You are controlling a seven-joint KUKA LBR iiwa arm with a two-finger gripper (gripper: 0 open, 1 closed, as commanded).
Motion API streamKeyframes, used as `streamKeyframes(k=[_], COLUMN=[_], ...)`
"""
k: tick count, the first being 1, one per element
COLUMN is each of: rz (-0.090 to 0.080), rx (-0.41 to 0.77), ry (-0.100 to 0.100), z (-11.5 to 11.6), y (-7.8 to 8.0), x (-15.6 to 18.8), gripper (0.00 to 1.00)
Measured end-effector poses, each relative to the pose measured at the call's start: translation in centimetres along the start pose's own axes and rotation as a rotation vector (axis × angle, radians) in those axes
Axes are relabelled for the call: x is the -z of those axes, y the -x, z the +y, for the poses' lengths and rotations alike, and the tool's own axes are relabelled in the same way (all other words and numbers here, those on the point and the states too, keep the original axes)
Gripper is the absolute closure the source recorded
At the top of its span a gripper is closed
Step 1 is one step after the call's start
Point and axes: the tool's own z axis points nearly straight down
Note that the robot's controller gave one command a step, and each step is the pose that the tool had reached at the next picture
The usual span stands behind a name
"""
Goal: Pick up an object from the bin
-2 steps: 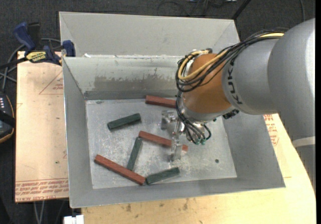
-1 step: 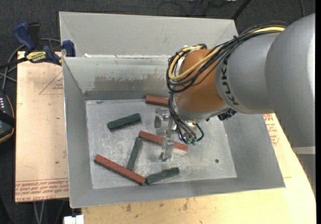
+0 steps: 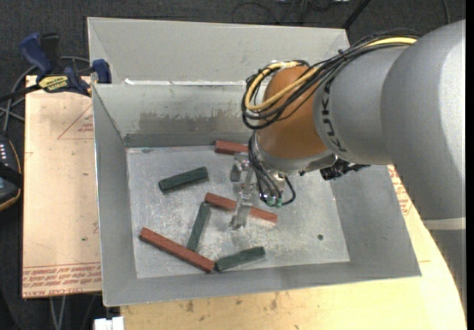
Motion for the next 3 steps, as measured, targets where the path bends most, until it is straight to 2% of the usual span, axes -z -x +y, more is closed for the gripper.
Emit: streamKeyframes(k=[1,2,3], rz=[0.004,0.002,-0.001], rx=[-0.198,-0.195,-0.196], ry=[-0.002,-0.002,0.000], z=[-0.34,-0.30,-0.24], y=[-1.41,-1.38,-1.27], x=[-3.10,-3.10,-2.93], gripper=[0.00,0.00,1.00])
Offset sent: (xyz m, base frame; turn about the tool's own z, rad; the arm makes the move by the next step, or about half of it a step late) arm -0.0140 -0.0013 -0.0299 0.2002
